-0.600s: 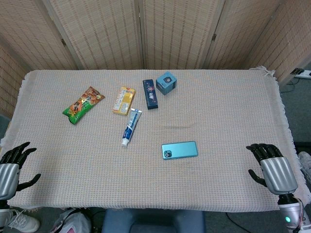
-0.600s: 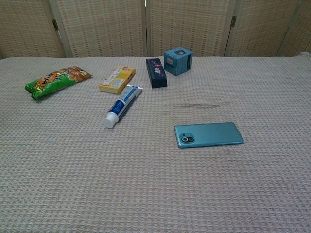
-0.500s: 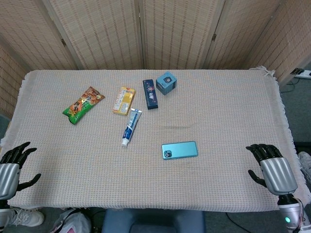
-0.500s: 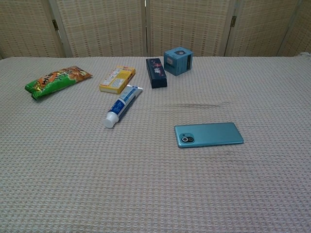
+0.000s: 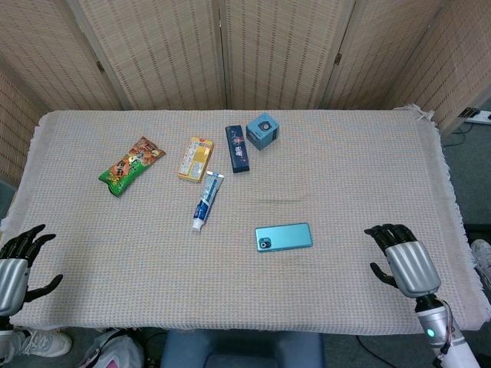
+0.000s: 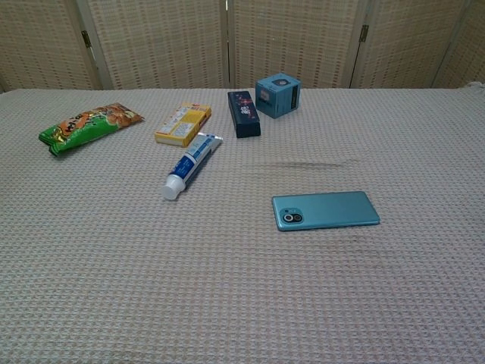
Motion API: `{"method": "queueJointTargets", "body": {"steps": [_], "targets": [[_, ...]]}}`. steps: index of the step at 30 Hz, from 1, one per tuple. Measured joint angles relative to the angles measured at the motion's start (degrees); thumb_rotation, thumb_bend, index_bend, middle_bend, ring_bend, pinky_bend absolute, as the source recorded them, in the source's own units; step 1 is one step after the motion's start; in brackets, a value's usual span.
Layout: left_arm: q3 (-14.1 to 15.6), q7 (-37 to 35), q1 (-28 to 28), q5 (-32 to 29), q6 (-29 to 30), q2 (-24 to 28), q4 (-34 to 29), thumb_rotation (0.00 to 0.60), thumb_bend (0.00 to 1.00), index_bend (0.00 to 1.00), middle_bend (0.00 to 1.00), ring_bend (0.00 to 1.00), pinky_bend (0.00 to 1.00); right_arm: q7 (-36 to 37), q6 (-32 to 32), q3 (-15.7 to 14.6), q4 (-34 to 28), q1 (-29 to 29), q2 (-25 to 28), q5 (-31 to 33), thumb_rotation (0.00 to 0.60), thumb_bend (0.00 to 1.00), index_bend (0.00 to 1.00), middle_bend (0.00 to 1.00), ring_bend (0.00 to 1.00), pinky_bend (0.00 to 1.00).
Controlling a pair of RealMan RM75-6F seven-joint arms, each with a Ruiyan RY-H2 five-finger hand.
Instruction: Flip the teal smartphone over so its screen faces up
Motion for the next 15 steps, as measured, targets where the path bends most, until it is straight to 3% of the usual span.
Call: {"method": "queueJointTargets", "body": {"steps": [6,15], "targets": [[0.31,-1.09,0.67,-0.25,0.46,0.29,0.54,0.600,0.21,0.23,0.15,0.15,0.20,-0.86,-9.79,2.36,4.76,5.62,-6.72,3.31,0.600,0.23,0.24,0.27,0.20,0.22],[0.54,-2.17,1.72,-0.87,1.31,0.88,1.24,0.600,0.21,0.23,0.15,0.15,0.20,-2.77,-21.60,6.63,16.71,14.67,-19.31,10.01,0.600,0.23,0.26,0.27,0.20,0.22]]}}
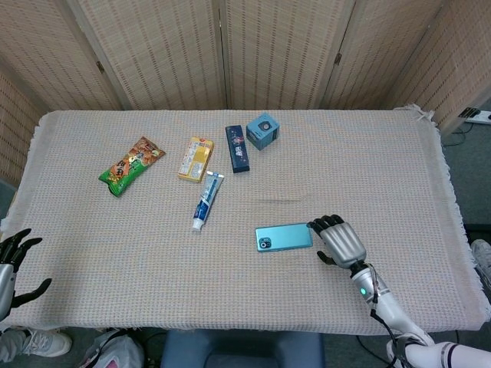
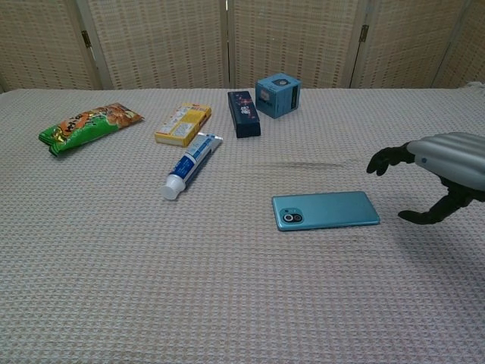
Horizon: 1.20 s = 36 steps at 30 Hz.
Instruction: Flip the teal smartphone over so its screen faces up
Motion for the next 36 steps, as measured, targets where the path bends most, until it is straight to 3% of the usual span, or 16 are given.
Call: {"method": "queueJointTargets", "body": {"steps": [5,13,36], "targets": [[0.09,-0.24,0.31,-0.42,-0.05,-0.03,0.40,0.600,0.21,0.23,0.15,0.15,0.20,-0.50,-3.25,1.20,4.74,3.57,-4.70,1.81,0.600,0.23,0.28,0.28,0.20,0.22],[-0.04,-0.69,0.63,-0.55,0.34,-0.32,0.99,0.600,0.21,0.23,0.15,0.15,0.20,-2.03,-6.02,1.36,7.81,6.21,-7.63,4.14,0.600,0.23,0.29,0.29,0.20,0.22],[-0.03,-1.23,1.28,-0.68,0.64,-0.19,1.60,0.600,0.21,0.23,0.15,0.15,0.20,-4.56,-7.16,0.08,9.27,8.63,-9.47,6.99,0.600,0.26,0.31,0.31,0.20,0.22]]}}
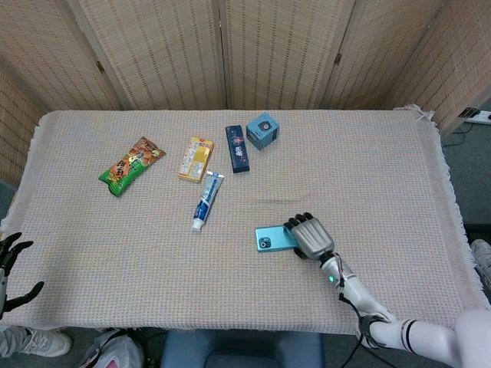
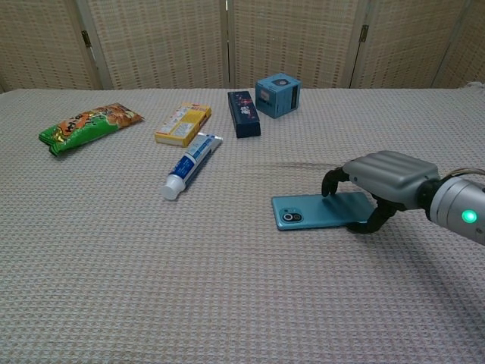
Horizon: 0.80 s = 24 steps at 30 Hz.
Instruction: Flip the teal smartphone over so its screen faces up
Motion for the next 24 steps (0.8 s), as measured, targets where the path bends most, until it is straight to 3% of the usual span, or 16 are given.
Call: {"method": "queueJointTargets", "body": {"steps": [20,24], "targets": [[-0.06,-0.40,0.36,-0.13,0.07,0.14,0.35,0.600,0.21,0.23,0.15,0.15,0.20,-0.68,0.08,-0.40,1.76,1.24,-1.45,1.16,0.600,0.17,0.34,0.34,0.20,0.22],[-0.08,-0.52,0.46,-0.13,0.18,0.14,0.48,0.600,0.21,0.23,0.15,0.15,0.20,-0.45,-0.03,-0.32,2.18,1.45,-1.86,1.52,0.600,0.27,0.35,0.35,0.20,0.22]]}}
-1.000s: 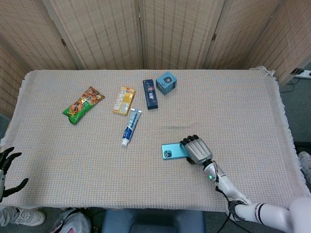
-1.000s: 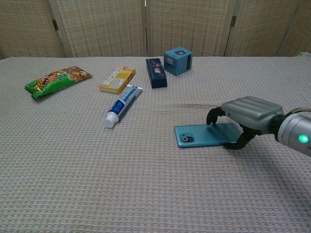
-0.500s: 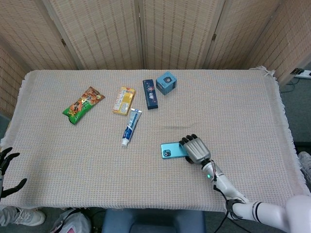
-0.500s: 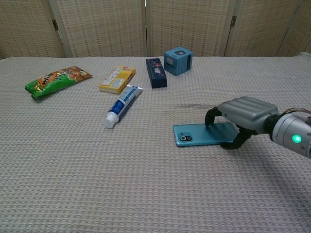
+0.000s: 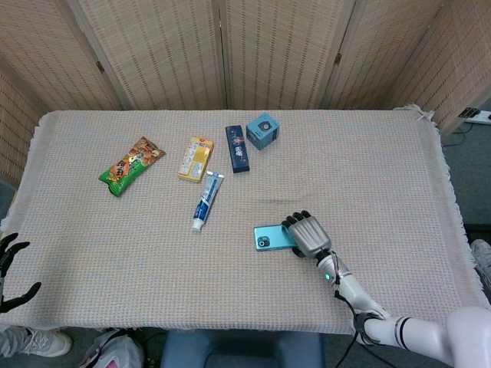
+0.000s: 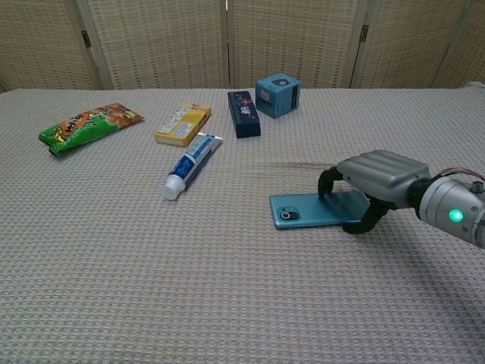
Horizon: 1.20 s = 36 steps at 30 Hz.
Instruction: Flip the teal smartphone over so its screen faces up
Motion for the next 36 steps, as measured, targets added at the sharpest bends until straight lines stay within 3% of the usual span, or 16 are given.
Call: {"method": "queueJointTargets", "body": {"steps": [6,11,24,36], "targets": [[-0.03,-0.16,0.12,-0.14,0.01,0.02,0.09,0.600,0.21,0.23,0.15,0.15,0.20,0.51,-0.49,0.27,-0.21,0.52,0.41,0.37,0.600,0.45,0.36,0.35,0.20,0.23],[-0.08,-0.21,0.14,-0.09,0.04,0.08,0.06,0.600,0.21,0.23,0.15,0.15,0.20,0.93,-1.51,0.47,-1.43,1.01,1.51,0.97,0.600,0.54,0.36,0.35,0.21,0.23],[-0.27,-0.31,-0.04,-0.04,-0.16,0.01,0.00,0.600,0.21,0.23,0.15,0.15,0.20,1.38,-4.19,1.45,-9.33,2.59,8.43,5.27,0.600,0.56,0.36,0.37,0.24,0.24],[-0.40,-0.07,-0.11,-0.34,-0.39,0.19,-0.09,0.600,0.21,0.23,0.15,0.15,0.20,1.54,-4.36,2.82,-6.29,4.84,6.68,8.11,0.600,0.60,0.36,0.38,0.25,0.24]]}}
